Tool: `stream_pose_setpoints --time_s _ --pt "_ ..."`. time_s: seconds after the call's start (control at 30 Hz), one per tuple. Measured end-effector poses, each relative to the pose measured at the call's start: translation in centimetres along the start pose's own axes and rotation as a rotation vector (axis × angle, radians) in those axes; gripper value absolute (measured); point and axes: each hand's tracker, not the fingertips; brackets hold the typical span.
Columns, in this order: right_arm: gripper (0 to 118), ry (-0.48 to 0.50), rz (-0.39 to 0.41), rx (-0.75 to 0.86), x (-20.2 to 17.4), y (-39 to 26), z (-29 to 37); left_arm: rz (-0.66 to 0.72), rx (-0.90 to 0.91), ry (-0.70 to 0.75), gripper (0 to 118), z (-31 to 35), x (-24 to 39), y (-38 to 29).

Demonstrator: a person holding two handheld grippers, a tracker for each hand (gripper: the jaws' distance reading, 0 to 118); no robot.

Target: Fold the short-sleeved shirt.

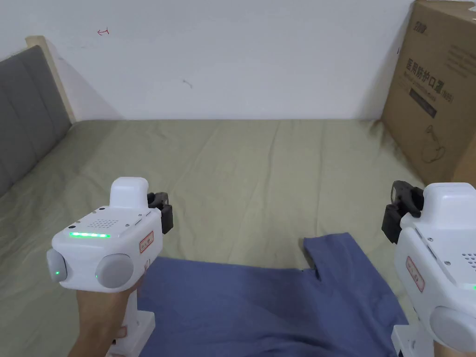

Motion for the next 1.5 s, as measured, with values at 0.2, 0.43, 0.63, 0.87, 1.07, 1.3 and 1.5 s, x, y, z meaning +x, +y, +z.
stream_pose_setpoints --time_s 0.2,0.43,0.63,0.87,1.07,1.3,1.5 --pt "0 -0.002 -0.001 -0.048 0.1 -1.0 -2.7 0.081 -0.241 -0.017 0 -8.6 -4.5 -0.7" --pt "0 -0.018 0.005 -0.12 0.8 -2.9 -6.6 0.226 -0.534 0.069 106 -17.5 -10.0 -4.3" --pt "0 -0.034 -0.029 -0.2 1.4 -5.4 -9.6 0.245 -0.65 0.114 108 -21.2 -12.6 -8.6" --pt "0 -0.032 -0.073 -0.297 1.9 -7.8 -11.9 0.101 -0.693 0.145 71 -22.6 -10.5 -12.2" --pt "0 -0.023 -0.106 -0.418 4.1 -9.8 -14.9 0.003 -0.587 0.111 2 -21.4 -8.2 -11.6" --pt "79 0.013 -0.131 -0.792 7.6 -16.6 -21.1 0.048 -0.455 0.033 2 -17.7 -8.3 -8.8" --pt "106 -0.03 -0.013 -0.977 7.9 -22.8 -23.4 0.064 -0.411 0.021 2 -15.9 -8.4 -7.3"
